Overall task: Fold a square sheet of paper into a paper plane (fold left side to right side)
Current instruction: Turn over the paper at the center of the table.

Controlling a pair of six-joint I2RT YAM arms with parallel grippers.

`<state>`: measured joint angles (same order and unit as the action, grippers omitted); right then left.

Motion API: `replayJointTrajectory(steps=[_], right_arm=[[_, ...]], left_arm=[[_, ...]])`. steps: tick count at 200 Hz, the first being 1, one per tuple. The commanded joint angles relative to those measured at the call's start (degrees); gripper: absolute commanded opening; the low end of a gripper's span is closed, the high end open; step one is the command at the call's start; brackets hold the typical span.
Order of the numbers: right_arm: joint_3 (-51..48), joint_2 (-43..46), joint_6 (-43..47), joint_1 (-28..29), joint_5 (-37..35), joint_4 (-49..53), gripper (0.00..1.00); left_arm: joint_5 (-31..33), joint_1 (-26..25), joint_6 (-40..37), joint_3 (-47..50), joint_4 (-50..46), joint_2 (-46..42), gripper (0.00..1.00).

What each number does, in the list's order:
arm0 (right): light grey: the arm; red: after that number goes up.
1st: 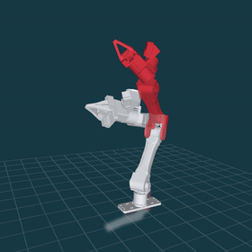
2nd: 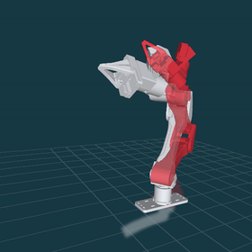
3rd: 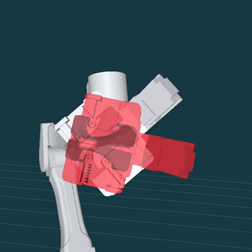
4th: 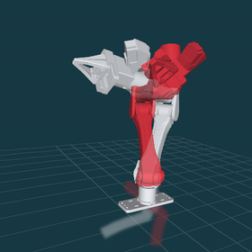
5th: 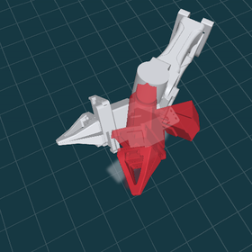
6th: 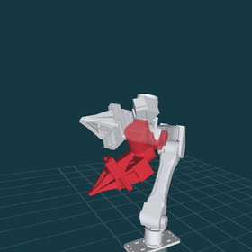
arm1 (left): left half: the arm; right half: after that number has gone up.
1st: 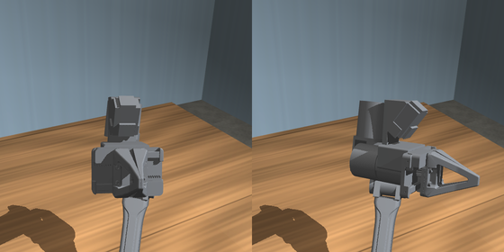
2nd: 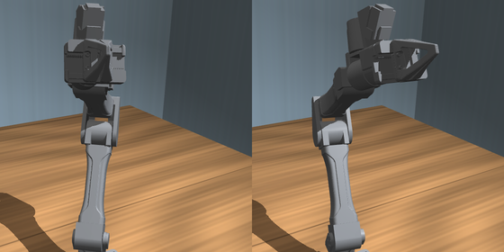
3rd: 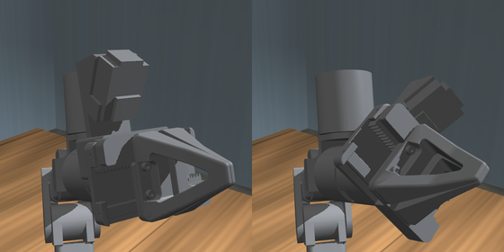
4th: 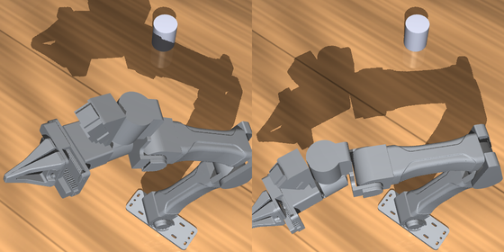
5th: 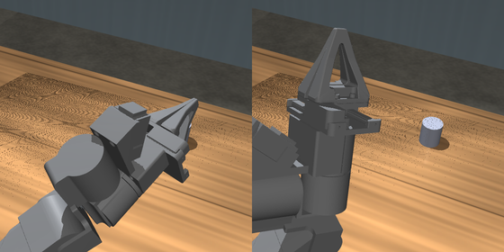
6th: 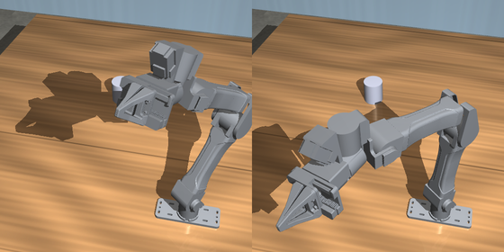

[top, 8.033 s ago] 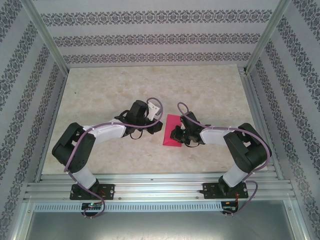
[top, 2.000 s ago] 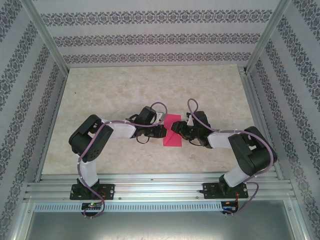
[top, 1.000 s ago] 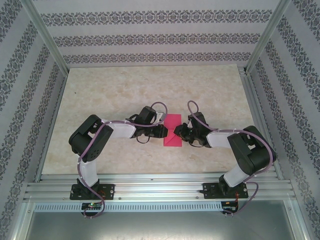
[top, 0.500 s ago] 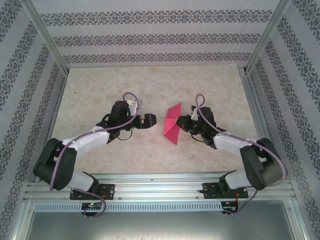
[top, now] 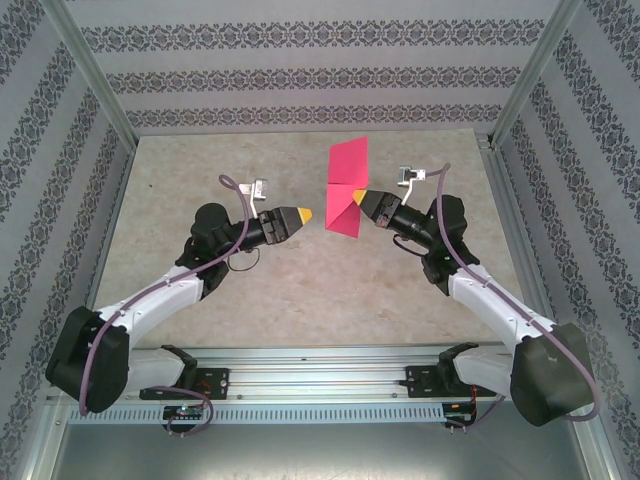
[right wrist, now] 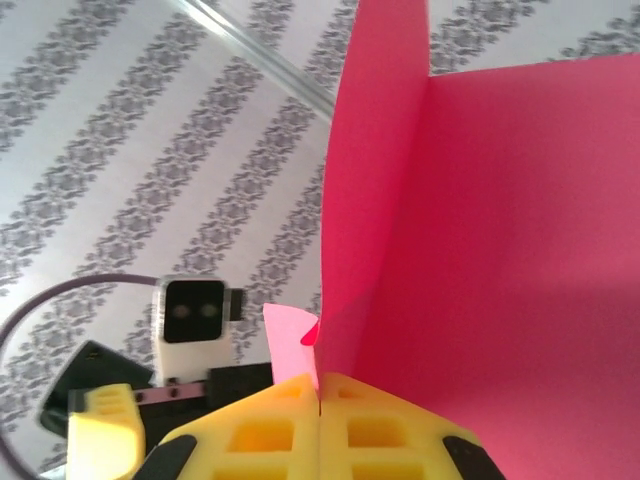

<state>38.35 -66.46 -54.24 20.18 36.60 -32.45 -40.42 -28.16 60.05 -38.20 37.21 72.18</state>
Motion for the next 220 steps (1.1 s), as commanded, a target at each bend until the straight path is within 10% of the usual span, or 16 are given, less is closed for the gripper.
replayJointTrajectory(steps=[1, 146, 186, 220], right_arm=[[2.23, -0.03, -1.95, 2.11, 3.51, -5.20, 0.00], [0.15, -1.06, -3.57, 1.40, 3.59, -4.61, 0.05], [0.49, 2.88, 3.04, -1.76, 2.10, 8.89, 0.27], [5.11, 11.75, 20.23, -4.61, -16.90, 42.94, 0.45]], left_arm=[[-4.57, -2.52, 7.18, -1.55, 14.07, 3.14, 0.97], [-3.71, -5.77, 2.34, -4.56, 7.72, 5.01, 0.15], [1.87, -6.39, -14.19, -8.02, -18.39, -0.08, 0.01], [28.45, -12.51, -37.18, -18.01, -56.81, -2.65, 0.00]])
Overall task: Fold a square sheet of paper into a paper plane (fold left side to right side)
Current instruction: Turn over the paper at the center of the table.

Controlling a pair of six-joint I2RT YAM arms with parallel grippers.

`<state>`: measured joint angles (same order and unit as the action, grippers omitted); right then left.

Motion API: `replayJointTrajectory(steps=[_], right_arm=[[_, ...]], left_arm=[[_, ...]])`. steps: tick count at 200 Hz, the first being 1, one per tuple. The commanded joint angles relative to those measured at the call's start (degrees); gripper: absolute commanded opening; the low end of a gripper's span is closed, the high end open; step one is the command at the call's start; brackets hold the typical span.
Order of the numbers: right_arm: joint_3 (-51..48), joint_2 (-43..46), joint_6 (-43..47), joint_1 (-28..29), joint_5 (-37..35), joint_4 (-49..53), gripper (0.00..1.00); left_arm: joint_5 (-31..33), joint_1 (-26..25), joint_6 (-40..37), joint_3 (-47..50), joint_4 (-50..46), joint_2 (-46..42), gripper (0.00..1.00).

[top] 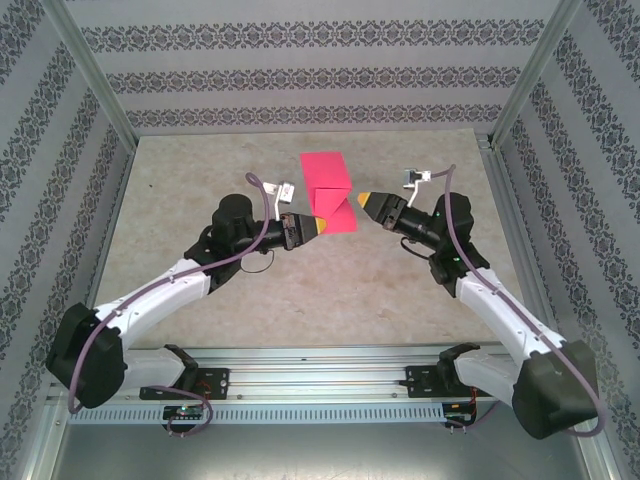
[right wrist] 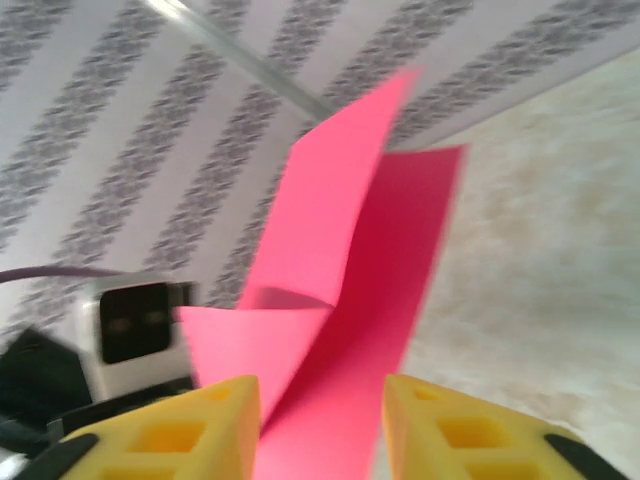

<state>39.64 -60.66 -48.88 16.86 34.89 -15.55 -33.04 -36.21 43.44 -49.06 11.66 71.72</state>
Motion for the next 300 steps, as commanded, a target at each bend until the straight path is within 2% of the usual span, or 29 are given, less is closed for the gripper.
replayJointTrajectory(steps=[1, 14, 27, 45, 58, 82, 115, 129, 164, 197, 219, 245, 260, 277, 300], right_arm=[[4.02, 6.15, 14.87, -1.25, -16.34, 28.08, 0.46], [5.75, 8.42, 19.14, -1.60, -27.08, 38.44, 0.50], [6.52, 9.86, 21.24, -1.96, -34.02, 44.67, 0.52], [6.94, 10.91, 22.30, -2.27, -40.44, 50.53, 0.53], [6.94, 11.39, 22.31, -2.35, -43.76, 53.01, 0.54], [6.69, 11.78, 22.03, -2.70, -46.56, 55.26, 0.54], [6.02, 11.94, 21.58, -3.12, -46.40, 55.79, 0.54], [5.80, 12.02, 21.65, -3.48, -46.55, 56.63, 0.54], [4.81, 13.24, 21.63, -5.81, -45.89, 58.91, 0.56], [2.64, 14.08, 22.23, -9.66, -39.46, 58.80, 0.59], [0.45, 14.09, 20.97, -10.27, -32.50, 55.09, 0.59], [-2.85, 11.74, 15.83, -9.63, -22.69, 45.96, 0.59], [-4.58, 9.00, 11.92, -6.43, -20.16, 38.58, 0.58], [-4.83, 4.27, 8.42, -1.40, -19.96, 30.15, 0.58], [-3.73, -4.62, 4.29, 5.52, -19.34, 17.99, 0.58]], left_arm=[[22.04, -4.70, -20.88, -7.52, -32.18, -2.20, 0.00], [34.38, -7.86, -24.57, -11.18, -41.87, -0.68, 0.00], [45.64, -10.88, -26.28, -15.08, -50.65, 2.87, 0.00], [58.47, -14.40, -25.22, -21.65, -62.70, 10.40, 0.00], [65.32, -16.56, -22.48, -27.17, -71.24, 16.97, 0.00], [73.34, -20.01, -16.20, -37.30, -85.03, 28.88, 0.00], [76.90, -22.99, -11.02, -48.86, -97.32, 42.89, 0.00], [76.12, -23.69, -10.49, -53.35, -101.06, 48.82, 0.02], [69.33, -24.70, -13.63, -61.76, -103.15, 59.08, 0.20], [61.02, -24.72, -18.69, -66.90, -98.83, 59.81, 0.35], [54.42, -24.27, -22.16, -66.87, -93.06, 56.03, 0.46], [43.91, -21.04, -24.82, -59.59, -82.75, 46.80, 0.57], [38.54, -17.63, -25.20, -52.82, -76.38, 39.86, 0.60], [32.03, -12.06, -24.47, -43.10, -67.86, 31.71, 0.63], [20.77, -2.08, -20.91, -27.83, -53.55, 21.85, 0.67]])
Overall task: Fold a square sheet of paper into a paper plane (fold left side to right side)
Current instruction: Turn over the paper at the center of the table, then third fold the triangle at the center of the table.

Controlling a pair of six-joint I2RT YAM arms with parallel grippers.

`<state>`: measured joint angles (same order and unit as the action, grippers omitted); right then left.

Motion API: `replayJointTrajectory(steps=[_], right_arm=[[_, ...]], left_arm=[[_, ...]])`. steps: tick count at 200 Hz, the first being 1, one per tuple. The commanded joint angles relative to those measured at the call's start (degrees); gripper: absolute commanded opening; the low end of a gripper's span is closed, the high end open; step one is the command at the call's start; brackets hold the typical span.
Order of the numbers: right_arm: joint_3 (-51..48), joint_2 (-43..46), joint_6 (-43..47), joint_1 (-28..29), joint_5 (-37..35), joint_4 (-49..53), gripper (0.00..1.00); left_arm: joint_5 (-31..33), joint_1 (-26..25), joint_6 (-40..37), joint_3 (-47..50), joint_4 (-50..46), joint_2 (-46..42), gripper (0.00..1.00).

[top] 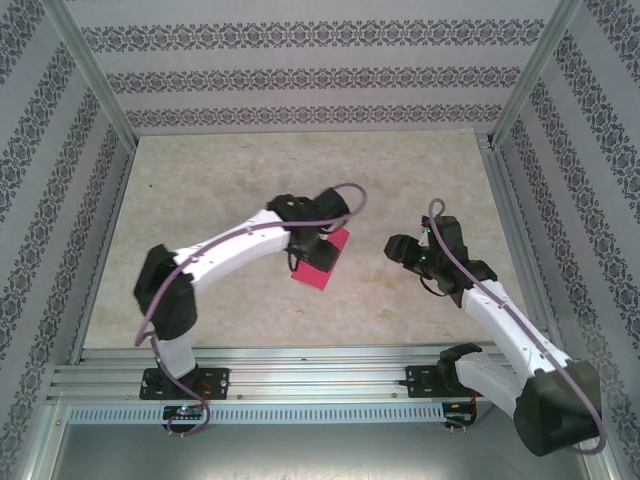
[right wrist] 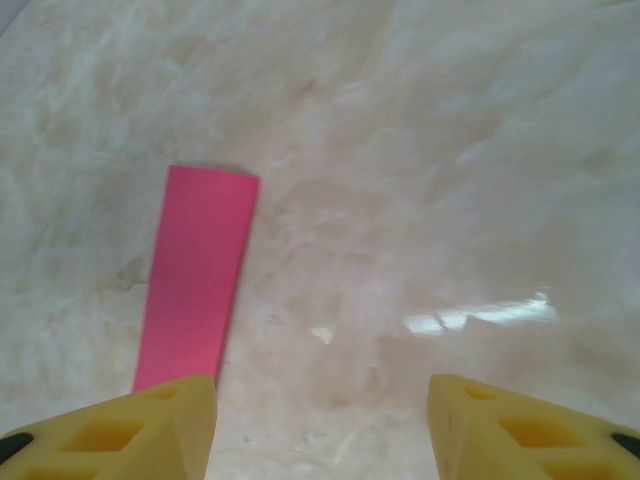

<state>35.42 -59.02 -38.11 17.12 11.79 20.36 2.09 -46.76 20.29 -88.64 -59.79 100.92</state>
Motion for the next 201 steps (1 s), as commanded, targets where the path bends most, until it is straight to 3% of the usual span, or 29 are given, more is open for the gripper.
replayJointTrajectory(steps=[1, 27, 63, 114, 201], right_arm=[[0.64, -6.75, -6.60, 5.53, 3.72, -18.35, 0.58], [5.91, -18.07, -6.70, 11.18, 1.71, -23.44, 0.57], [11.31, -30.76, -6.02, 12.32, 2.25, -29.35, 0.57], [18.32, -43.66, -4.52, 10.95, 4.73, -30.44, 0.54], [17.18, -48.24, -1.72, 8.21, 5.23, -28.80, 0.53]], left_arm=[[-14.72, 8.86, 2.44, 12.36, 18.59, -7.64, 0.67], [-24.14, 17.36, 7.63, 24.34, 31.01, -11.92, 0.67], [-29.41, 21.44, 12.00, 31.81, 41.62, -11.92, 0.68], [-32.26, 22.06, 13.71, 30.98, 45.26, -4.78, 0.69], [-31.27, 21.71, 13.75, 28.66, 44.15, 0.64, 0.73]])
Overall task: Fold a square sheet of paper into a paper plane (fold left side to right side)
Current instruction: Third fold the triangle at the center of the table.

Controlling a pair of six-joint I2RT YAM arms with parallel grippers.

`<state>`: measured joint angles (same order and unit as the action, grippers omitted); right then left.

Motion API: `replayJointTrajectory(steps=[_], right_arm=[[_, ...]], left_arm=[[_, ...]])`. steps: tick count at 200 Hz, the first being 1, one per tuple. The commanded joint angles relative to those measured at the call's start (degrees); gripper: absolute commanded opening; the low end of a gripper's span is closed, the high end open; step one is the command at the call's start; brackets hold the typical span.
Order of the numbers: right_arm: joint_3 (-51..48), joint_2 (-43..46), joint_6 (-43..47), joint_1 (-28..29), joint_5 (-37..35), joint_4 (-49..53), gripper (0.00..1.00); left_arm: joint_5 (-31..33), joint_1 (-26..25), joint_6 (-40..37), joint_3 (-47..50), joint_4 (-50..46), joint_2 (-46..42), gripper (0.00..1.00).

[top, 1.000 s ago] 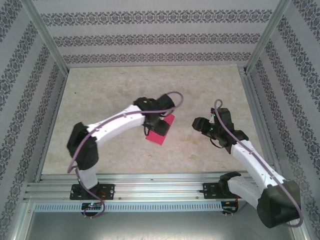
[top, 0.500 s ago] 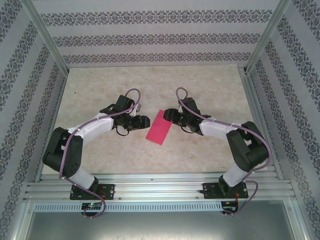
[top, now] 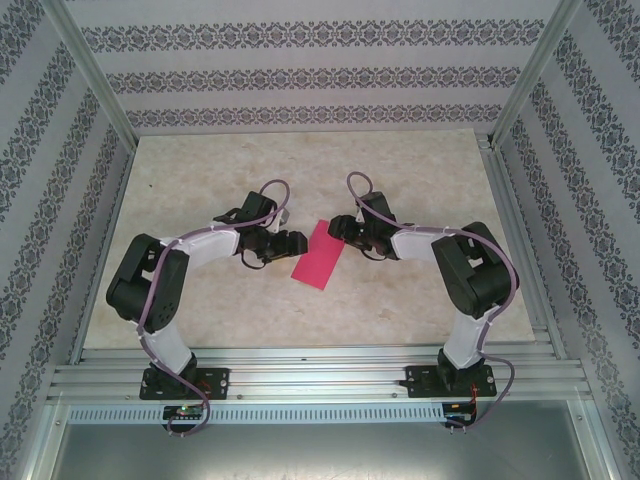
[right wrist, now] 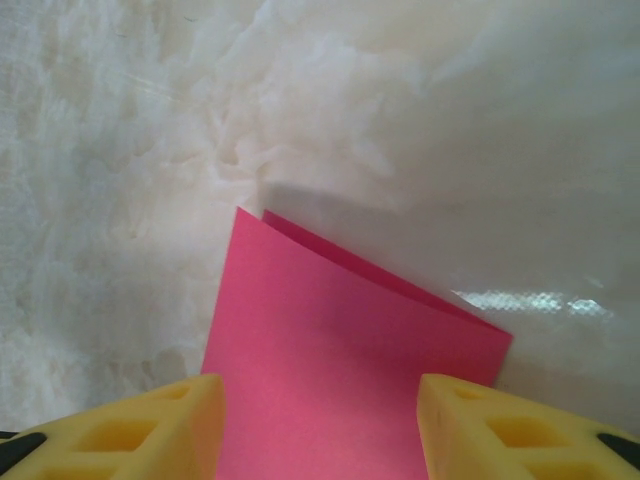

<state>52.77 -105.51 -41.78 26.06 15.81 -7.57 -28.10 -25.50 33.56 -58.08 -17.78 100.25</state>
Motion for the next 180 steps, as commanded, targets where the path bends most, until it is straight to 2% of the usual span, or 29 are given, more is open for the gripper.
replayJointTrajectory(steps=[1, 69, 113, 148, 180], right_arm=[[-0.20, -1.77, 2.00, -0.78, 1.22, -0.86, 0.54], [1.32, -3.60, 5.08, -1.03, 0.27, 4.10, 0.51], [0.84, -3.82, 5.19, -1.02, 0.57, 3.71, 0.51], [0.40, -3.56, 4.96, -1.02, 0.88, 2.89, 0.51], [0.31, -3.23, 5.04, -1.02, 1.15, 2.30, 0.51]], left_arm=[[-1.08, 0.35, 0.47, -2.01, 2.14, 1.38, 0.73], [-1.41, -0.58, 0.21, -4.86, 0.73, 4.78, 0.74], [-2.35, -2.01, 0.50, -7.04, 0.85, 7.93, 0.69], [-3.04, -2.66, 1.45, -7.92, 2.26, 9.26, 0.61], [-2.87, -2.91, 2.25, -7.85, 3.27, 9.35, 0.47]])
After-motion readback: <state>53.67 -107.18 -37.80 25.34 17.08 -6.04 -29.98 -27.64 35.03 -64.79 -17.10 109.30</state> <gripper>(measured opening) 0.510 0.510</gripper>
